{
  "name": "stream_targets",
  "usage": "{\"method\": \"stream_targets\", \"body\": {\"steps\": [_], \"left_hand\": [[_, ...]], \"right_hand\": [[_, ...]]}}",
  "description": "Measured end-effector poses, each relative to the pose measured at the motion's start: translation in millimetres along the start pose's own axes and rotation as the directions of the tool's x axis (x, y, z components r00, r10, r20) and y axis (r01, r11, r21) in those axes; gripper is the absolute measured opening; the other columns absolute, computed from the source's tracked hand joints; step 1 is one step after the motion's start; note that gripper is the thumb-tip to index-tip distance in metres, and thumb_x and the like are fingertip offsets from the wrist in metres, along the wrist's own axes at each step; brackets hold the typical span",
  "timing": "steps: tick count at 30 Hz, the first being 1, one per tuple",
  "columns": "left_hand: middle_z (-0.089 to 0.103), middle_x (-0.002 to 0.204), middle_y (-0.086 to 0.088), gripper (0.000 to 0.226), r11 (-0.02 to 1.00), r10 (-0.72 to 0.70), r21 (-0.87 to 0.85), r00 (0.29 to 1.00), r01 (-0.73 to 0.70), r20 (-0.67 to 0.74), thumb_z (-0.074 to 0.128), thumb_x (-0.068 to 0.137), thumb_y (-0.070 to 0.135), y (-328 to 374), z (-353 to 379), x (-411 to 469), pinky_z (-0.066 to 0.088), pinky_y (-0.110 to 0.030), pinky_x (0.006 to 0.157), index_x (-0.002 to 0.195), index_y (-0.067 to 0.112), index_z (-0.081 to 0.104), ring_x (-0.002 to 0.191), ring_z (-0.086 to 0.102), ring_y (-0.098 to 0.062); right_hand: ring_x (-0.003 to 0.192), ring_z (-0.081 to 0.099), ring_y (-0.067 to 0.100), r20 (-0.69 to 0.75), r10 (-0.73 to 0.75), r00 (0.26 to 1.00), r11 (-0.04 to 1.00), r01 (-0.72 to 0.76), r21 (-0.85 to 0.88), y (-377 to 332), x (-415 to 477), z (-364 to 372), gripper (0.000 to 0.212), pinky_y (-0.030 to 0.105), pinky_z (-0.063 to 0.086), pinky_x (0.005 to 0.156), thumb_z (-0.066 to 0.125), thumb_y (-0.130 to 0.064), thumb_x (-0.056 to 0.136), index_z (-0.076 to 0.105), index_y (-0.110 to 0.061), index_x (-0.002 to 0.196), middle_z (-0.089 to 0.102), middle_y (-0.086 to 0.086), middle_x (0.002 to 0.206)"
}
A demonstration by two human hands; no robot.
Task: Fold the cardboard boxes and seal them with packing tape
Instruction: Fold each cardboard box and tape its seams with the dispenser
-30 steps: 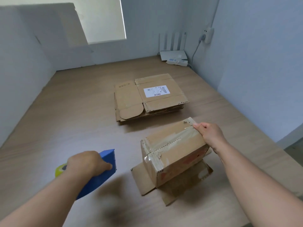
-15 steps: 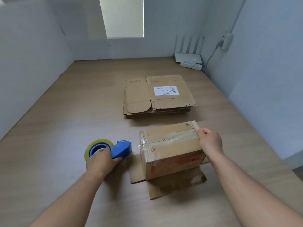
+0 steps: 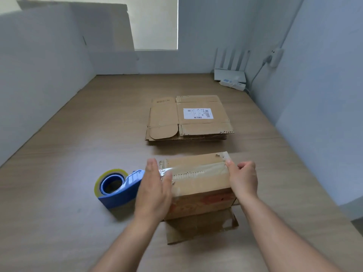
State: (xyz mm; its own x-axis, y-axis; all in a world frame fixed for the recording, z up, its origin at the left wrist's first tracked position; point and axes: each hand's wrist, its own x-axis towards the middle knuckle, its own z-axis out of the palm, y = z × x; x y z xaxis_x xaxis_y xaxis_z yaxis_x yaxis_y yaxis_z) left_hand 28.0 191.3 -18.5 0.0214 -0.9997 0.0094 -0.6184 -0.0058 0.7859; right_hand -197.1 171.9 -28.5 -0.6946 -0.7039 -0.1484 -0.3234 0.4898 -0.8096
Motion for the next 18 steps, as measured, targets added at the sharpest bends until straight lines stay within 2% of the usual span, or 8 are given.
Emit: {"method": "stream_targets", "body": {"steps": [2, 4, 7, 8, 10, 13, 16, 18], "left_hand": [[0.012, 0.161, -0.005, 0.066, 0.993, -0.106, -0.042, 0.991, 0.11, 0.075, 0.032, 0.101, 0.041, 9.9, 18.9, -6.7, 0.011, -0.029, 0.119, 0.153, 0.008, 0.009, 0.147, 0.013, -0.019], [0.02, 0.158, -0.012, 0.066, 0.972, -0.223, -0.046, 0.97, 0.229, 0.101, 0.031, 0.102, 0.041, 12.1, 24.1, -1.0, 0.022, -0.035, 0.113, 0.154, 0.009, 0.006, 0.144, 0.022, -0.027], [0.036, 0.15, -0.018, 0.063, 0.937, -0.339, -0.045, 0.932, 0.347, 0.132, 0.029, 0.101, 0.045, 8.6, 18.7, 14.4, 0.031, -0.038, 0.105, 0.151, 0.007, 0.02, 0.135, 0.036, -0.033], [0.036, 0.149, -0.018, 0.066, 0.926, -0.365, -0.041, 0.92, 0.374, 0.144, 0.029, 0.1, 0.05, 7.5, 16.3, 19.2, 0.032, -0.04, 0.105, 0.15, 0.007, 0.022, 0.135, 0.036, -0.033], [0.031, 0.153, -0.017, 0.084, 0.906, -0.422, 0.052, 0.891, 0.42, 0.166, 0.029, 0.094, 0.064, 10.5, 12.6, 27.7, 0.033, -0.042, 0.107, 0.153, 0.007, 0.009, 0.137, 0.035, -0.033], [0.041, 0.148, -0.015, 0.118, 0.843, -0.494, 0.314, 0.861, 0.438, 0.125, 0.03, 0.073, 0.088, 22.6, 15.2, 37.0, 0.044, -0.04, 0.091, 0.151, 0.007, -0.006, 0.13, 0.045, -0.034], [0.056, 0.131, -0.013, 0.123, 0.781, -0.475, 0.462, 0.88, 0.421, 0.0, 0.031, 0.067, 0.093, 28.8, 22.3, 38.4, 0.042, -0.037, 0.072, 0.15, 0.004, 0.012, 0.118, 0.055, -0.033], [0.061, 0.121, -0.013, 0.102, 0.772, -0.445, 0.477, 0.893, 0.42, -0.067, 0.032, 0.075, 0.086, 25.8, 25.5, 38.8, 0.04, -0.037, 0.07, 0.139, 0.005, 0.035, 0.11, 0.057, -0.033]], "right_hand": [[0.085, 0.056, 0.024, 0.0, -0.021, 1.0, 1.0, 0.021, -0.006, 0.6, -1.3, -0.9, 0.034, 0.036, 0.047, 0.07, 0.058, -0.044, 0.09, 0.048, -0.012, 0.098, 0.059, 0.007, 0.1], [0.083, 0.057, 0.024, 0.018, -0.07, 0.997, 0.997, 0.071, -0.031, 0.3, -3.1, -2.7, 0.031, 0.036, 0.048, 0.071, 0.054, -0.044, 0.092, 0.049, -0.014, 0.091, 0.06, 0.006, 0.095], [0.089, 0.057, 0.026, 0.067, -0.144, 0.987, 0.983, 0.151, -0.103, -0.7, -4.7, -6.7, 0.035, 0.036, 0.046, 0.073, 0.046, -0.049, 0.094, 0.049, -0.013, 0.09, 0.059, 0.005, 0.095], [0.092, 0.058, 0.026, 0.099, -0.154, 0.983, 0.977, 0.166, -0.132, -1.7, -4.5, -8.3, 0.042, 0.037, 0.046, 0.074, 0.045, -0.055, 0.092, 0.05, -0.013, 0.095, 0.058, 0.004, 0.098], [0.103, 0.057, 0.026, 0.192, -0.144, 0.971, 0.939, 0.195, -0.283, -6.7, -5.0, -10.0, 0.072, 0.034, 0.044, 0.076, 0.045, -0.075, 0.078, 0.047, -0.012, 0.113, 0.056, 0.003, 0.109], [0.115, 0.052, 0.028, 0.263, -0.101, 0.959, 0.803, 0.235, -0.547, -18.7, -7.9, -3.0, 0.115, 0.037, 0.041, 0.081, 0.038, -0.096, 0.05, 0.039, -0.013, 0.129, 0.051, 0.007, 0.125], [0.114, 0.053, 0.027, 0.256, -0.073, 0.964, 0.738, 0.225, -0.636, -30.1, -4.4, 7.8, 0.12, 0.037, 0.042, 0.083, 0.04, -0.098, 0.045, 0.041, -0.012, 0.128, 0.052, 0.008, 0.124], [0.111, 0.054, 0.026, 0.256, -0.062, 0.965, 0.737, 0.217, -0.64, -33.2, 4.3, 10.0, 0.11, 0.036, 0.04, 0.077, 0.045, -0.094, 0.053, 0.043, -0.012, 0.125, 0.054, 0.007, 0.122]]}}
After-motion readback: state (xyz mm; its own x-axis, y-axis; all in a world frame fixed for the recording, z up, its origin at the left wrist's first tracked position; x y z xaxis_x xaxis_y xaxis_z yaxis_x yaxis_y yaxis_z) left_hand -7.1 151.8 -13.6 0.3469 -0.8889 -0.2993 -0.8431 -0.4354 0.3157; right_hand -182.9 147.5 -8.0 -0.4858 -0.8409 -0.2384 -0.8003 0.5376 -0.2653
